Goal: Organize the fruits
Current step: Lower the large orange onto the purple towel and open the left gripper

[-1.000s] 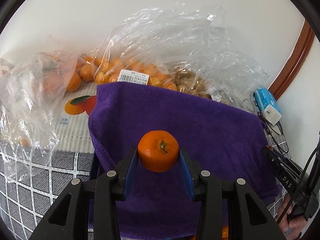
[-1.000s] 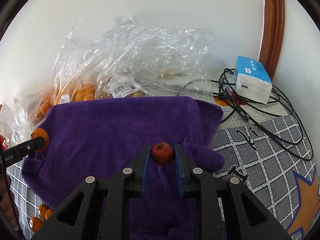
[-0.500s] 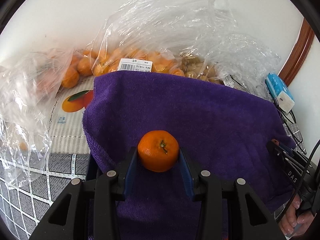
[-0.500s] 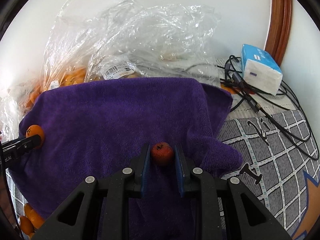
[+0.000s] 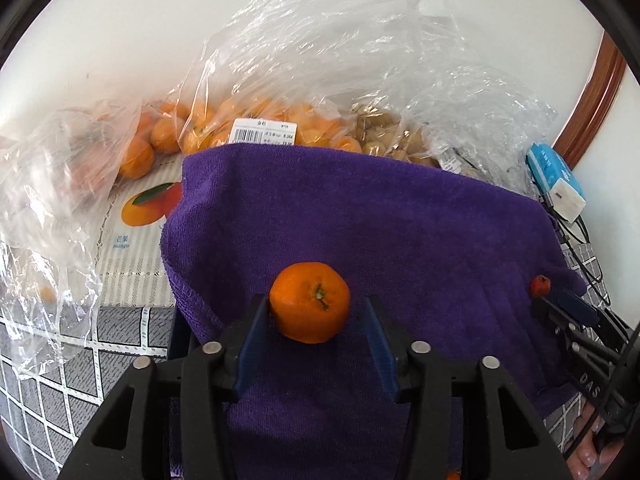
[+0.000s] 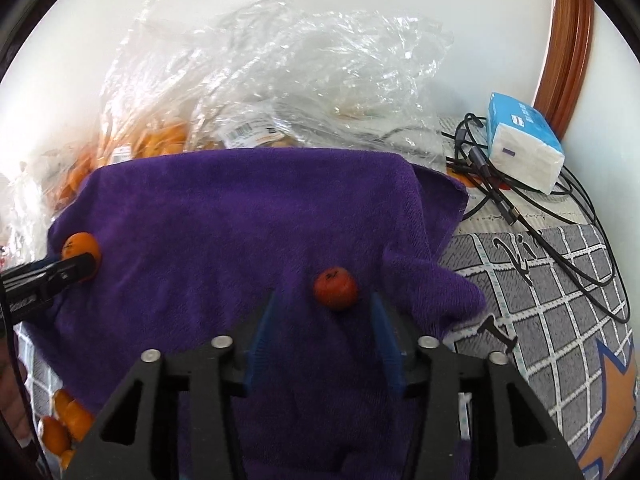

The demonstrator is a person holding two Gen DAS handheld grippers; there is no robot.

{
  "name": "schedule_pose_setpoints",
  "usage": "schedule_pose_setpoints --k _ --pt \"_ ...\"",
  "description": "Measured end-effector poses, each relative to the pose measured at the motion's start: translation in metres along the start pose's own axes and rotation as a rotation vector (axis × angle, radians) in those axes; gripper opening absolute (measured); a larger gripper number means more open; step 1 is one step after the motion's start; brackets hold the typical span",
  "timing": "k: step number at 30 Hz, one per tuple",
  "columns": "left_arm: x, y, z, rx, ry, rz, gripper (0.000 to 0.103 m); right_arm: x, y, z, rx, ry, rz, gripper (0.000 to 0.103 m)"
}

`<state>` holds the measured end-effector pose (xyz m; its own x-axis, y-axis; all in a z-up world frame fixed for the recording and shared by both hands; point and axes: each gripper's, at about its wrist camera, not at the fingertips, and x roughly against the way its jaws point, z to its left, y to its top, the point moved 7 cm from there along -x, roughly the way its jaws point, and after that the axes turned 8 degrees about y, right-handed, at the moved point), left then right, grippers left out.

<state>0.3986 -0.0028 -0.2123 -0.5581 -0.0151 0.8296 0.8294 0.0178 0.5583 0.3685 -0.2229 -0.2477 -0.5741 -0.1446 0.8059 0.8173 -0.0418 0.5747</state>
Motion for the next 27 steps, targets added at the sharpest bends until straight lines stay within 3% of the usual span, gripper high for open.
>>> schedule_pose_setpoints --k 2,12,19,27 --pt "0.010 0.003 -0.002 -0.008 0.006 -0.025 0.056 0.011 -0.003 0.004 0.018 -0.024 -0.015 0.066" --pt "0.086 0.009 0.001 0.005 -0.011 -0.158 0.060 0.085 -0.019 0.000 0.011 -0.073 -0.083 0.069" --pt "0.124 -0.014 0.029 0.070 -0.019 -0.168 0.058 0.128 -0.038 -0.012 -0.061 -0.083 -0.138 0.069" --pt "0.157 -0.053 0.076 0.091 0.099 -0.180 0.057 0.149 -0.068 -0.001 -0.043 -0.045 -0.101 0.068"
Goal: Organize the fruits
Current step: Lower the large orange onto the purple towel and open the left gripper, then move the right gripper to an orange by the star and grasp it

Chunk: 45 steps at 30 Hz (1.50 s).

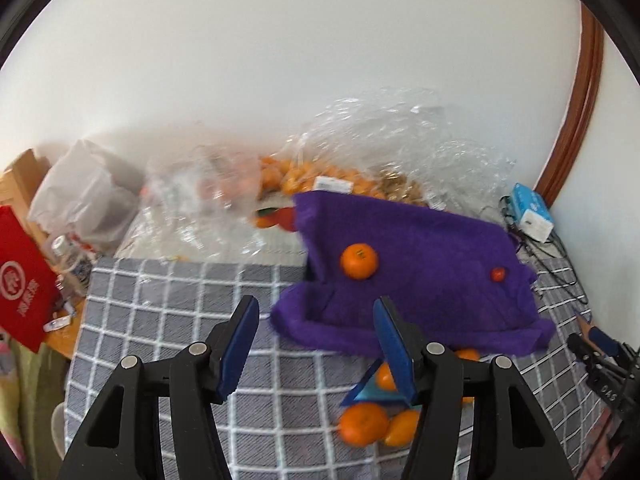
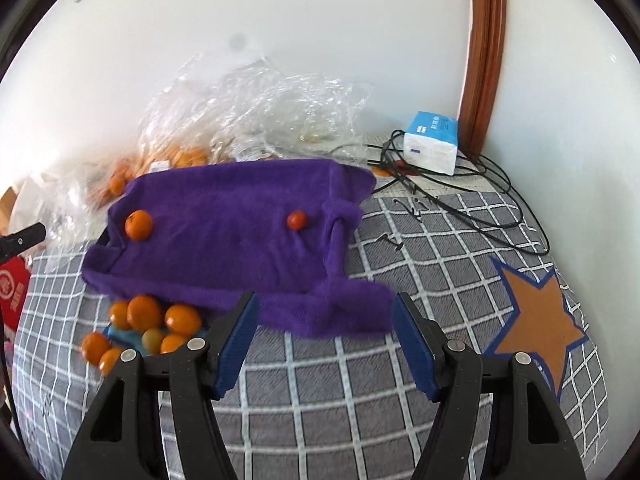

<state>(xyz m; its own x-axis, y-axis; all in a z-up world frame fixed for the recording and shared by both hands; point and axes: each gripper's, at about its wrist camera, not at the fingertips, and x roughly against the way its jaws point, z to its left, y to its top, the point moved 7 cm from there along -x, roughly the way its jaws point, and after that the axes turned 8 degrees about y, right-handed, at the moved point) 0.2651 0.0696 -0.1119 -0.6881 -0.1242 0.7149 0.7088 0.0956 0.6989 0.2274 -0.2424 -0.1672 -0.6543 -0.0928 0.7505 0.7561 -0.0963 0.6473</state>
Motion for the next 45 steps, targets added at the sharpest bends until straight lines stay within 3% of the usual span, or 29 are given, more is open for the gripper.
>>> schedule_pose_setpoints --k 9,14,18,23,37,42,45 --pt "0.005 -0.051 0.041 0.066 0.060 0.038 0.057 0.003 -0.033 0.028 0.021 0.098 0.038 0.064" --pt "-0.006 -0.087 0.043 0.039 0.092 0.075 0.057 -0.011 -0.049 0.053 0.072 0.157 0.033 0.052" --pt "-0.019 -0.103 0.053 0.048 0.118 0.107 0.057 -0.034 -0.058 0.072 0.077 0.205 0.082 0.039" --pt "-0.028 -0.114 0.061 0.047 0.128 0.114 0.057 -0.047 -0.055 0.093 0.071 0.256 0.079 0.038" --pt "-0.046 -0.133 0.066 0.042 0.098 0.126 0.057 -0.076 -0.060 0.113 0.074 0.289 0.129 0.031" --pt "-0.047 -0.135 0.065 0.026 0.095 0.100 0.058 -0.067 -0.061 0.107 0.116 0.244 0.103 0.031" --pt "-0.046 -0.138 0.061 -0.002 0.089 0.085 0.066 -0.055 -0.062 0.090 0.117 0.196 0.080 0.031"
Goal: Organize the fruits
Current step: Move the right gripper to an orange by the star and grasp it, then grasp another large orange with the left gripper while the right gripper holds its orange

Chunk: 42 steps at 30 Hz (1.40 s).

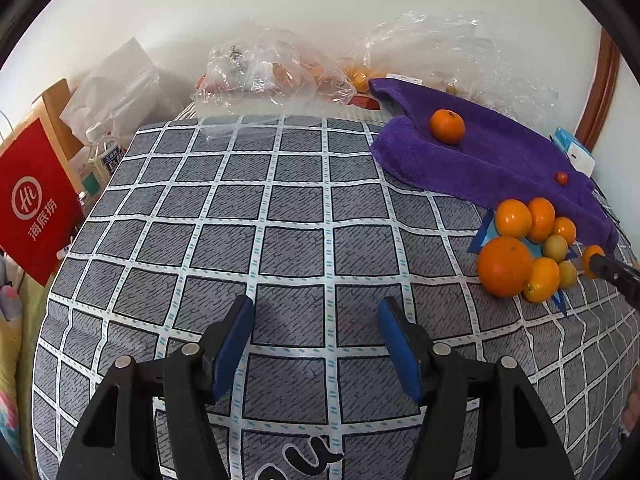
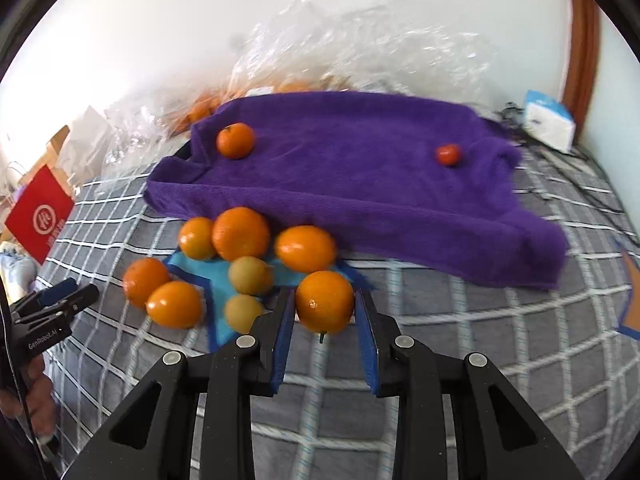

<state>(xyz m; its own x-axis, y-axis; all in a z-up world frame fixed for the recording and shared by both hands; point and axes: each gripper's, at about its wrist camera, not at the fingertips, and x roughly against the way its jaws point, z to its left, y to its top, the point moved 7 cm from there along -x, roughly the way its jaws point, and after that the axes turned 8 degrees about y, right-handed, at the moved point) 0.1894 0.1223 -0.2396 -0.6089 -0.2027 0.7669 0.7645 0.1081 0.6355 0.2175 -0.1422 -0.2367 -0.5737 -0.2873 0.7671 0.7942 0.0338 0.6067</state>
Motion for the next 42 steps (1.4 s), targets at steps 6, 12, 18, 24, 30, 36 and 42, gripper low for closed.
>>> schedule_pose_setpoints --k 6,12,18,24,30,36,42 --pt "0.001 0.000 -0.002 -0.012 -0.008 0.001 0.070 0.009 -0.017 -0.022 0.000 -0.068 0.024 0.031" --pt "-0.001 -0.002 -0.005 -0.032 0.001 0.009 0.083 0.002 -0.018 -0.019 0.043 -0.094 0.003 0.032" --pt "0.000 -0.002 0.002 0.011 -0.019 0.008 0.084 -0.010 -0.015 -0.021 0.049 -0.091 0.020 0.031" --pt "0.001 -0.003 0.000 -0.011 0.020 0.010 0.082 -0.006 -0.015 -0.027 0.023 -0.073 -0.002 0.031" --pt "0.020 0.001 -0.021 -0.038 -0.059 -0.007 0.071 0.009 -0.019 -0.042 0.028 -0.108 -0.018 0.031" --pt "0.031 0.011 -0.061 -0.033 -0.184 -0.027 0.071 0.015 -0.024 -0.048 0.014 -0.077 -0.043 0.031" --pt "0.021 0.023 -0.082 0.038 -0.230 0.007 0.064 0.014 -0.025 -0.049 -0.013 -0.049 -0.042 0.031"
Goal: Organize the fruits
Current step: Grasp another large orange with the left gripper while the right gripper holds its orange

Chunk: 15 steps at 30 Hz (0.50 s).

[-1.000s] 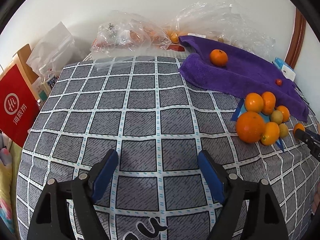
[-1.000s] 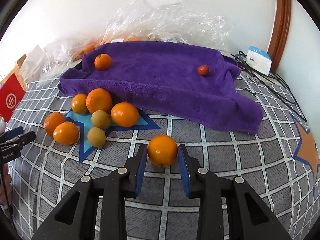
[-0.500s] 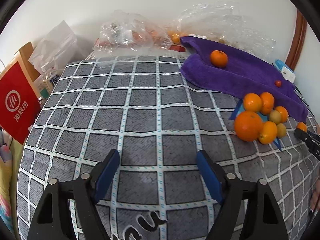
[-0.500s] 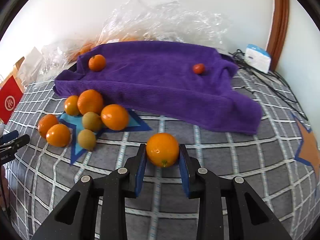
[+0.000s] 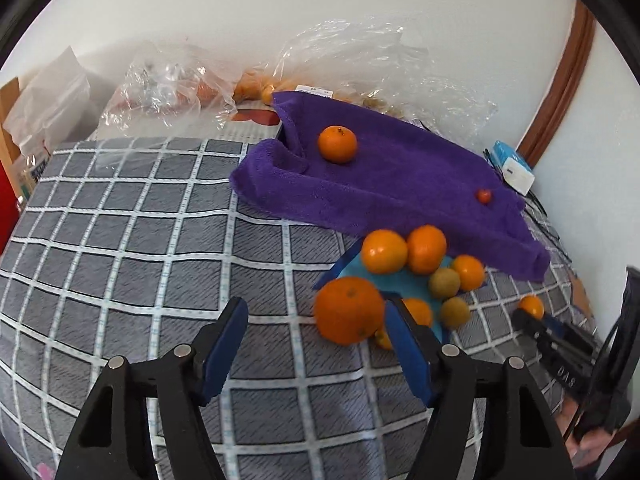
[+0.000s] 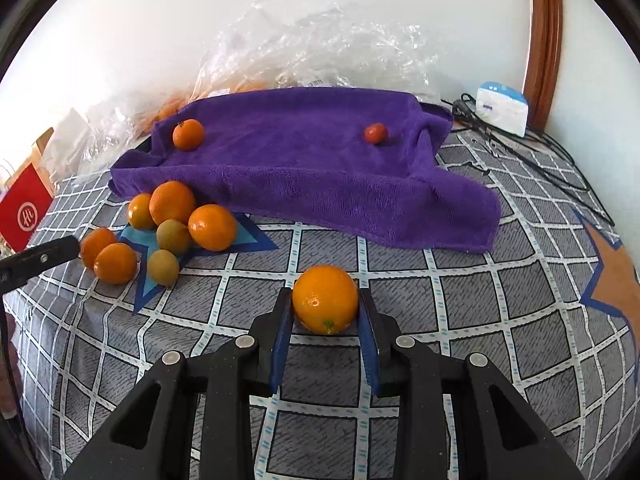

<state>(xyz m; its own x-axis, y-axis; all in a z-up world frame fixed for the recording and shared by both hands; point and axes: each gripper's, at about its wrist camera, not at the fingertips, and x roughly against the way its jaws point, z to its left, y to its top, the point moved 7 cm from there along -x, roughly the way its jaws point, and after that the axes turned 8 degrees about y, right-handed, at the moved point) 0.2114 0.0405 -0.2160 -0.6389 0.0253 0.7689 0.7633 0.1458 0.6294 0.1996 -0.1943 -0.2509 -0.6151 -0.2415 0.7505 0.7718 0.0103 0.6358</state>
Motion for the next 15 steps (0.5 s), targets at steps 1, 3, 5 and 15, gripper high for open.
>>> schedule_pose_setpoints --k 1,3,5,15 --pt "-0.002 0.001 -0.002 0.017 -0.016 0.008 0.063 0.000 0.000 -0.001 -0.009 0.006 -0.002 0.031" --pt "-0.008 0.002 -0.005 0.039 -0.023 0.026 0.062 0.000 0.001 -0.003 -0.022 0.020 -0.004 0.031" --pt "-0.015 0.001 -0.008 0.040 -0.018 0.045 0.059 -0.001 0.001 -0.003 -0.028 0.040 -0.003 0.031" --pt "-0.027 -0.003 -0.018 0.027 0.029 0.063 0.058 -0.006 0.002 -0.005 -0.030 0.036 0.009 0.031"
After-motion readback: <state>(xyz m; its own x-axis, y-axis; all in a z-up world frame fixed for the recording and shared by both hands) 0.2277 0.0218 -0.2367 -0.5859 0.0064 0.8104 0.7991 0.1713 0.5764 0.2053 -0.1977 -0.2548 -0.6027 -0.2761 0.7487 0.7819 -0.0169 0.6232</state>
